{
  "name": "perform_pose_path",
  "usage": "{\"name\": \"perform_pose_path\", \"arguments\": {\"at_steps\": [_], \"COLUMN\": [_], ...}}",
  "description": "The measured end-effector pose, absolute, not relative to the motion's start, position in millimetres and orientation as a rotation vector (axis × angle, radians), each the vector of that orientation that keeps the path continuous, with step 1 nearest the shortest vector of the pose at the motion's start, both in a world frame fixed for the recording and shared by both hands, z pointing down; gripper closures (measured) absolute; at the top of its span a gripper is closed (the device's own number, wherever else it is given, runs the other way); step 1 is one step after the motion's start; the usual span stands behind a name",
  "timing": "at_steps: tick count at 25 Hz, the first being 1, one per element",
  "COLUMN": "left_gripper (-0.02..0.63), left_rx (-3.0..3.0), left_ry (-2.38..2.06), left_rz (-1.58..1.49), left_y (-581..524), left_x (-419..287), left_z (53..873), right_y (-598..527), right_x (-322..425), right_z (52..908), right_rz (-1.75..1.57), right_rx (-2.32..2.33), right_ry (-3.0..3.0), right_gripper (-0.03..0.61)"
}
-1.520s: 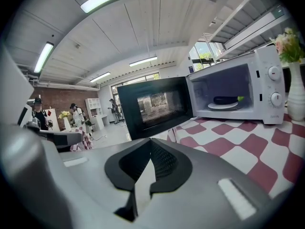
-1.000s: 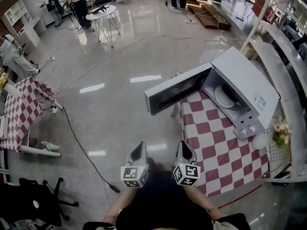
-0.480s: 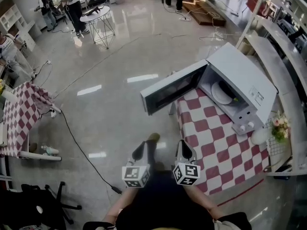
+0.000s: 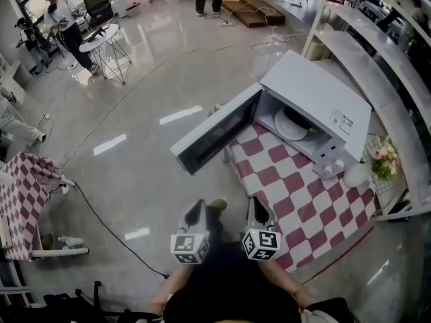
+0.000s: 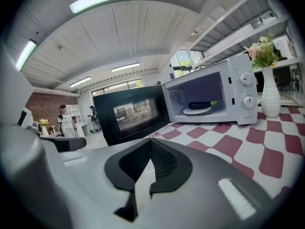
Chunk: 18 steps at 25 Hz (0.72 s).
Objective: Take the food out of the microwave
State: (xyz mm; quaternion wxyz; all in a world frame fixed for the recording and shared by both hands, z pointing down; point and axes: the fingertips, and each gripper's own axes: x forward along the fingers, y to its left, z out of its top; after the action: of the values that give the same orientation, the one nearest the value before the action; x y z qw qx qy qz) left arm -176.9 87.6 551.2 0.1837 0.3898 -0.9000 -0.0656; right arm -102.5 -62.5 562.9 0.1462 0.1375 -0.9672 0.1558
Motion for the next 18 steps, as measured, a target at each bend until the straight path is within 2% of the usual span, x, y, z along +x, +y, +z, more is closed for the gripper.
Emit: {"name": "perform_pose_path", "arguments": {"at_steps": [18], "left_gripper": [0.606], "left_rx": [1.384], "left_ry": [-2.345], "left_rz": [-0.078], "left_y": [-0.7], "left_x": [-216.1], "left_z": [549.1], "right_y": [-122.6], "right_x": [-106.2], "right_z": [568.4], "right_rz": [0.549], "right_rx": [0.739], "right_ry": [-2.698], "right_gripper": [0.577]}}
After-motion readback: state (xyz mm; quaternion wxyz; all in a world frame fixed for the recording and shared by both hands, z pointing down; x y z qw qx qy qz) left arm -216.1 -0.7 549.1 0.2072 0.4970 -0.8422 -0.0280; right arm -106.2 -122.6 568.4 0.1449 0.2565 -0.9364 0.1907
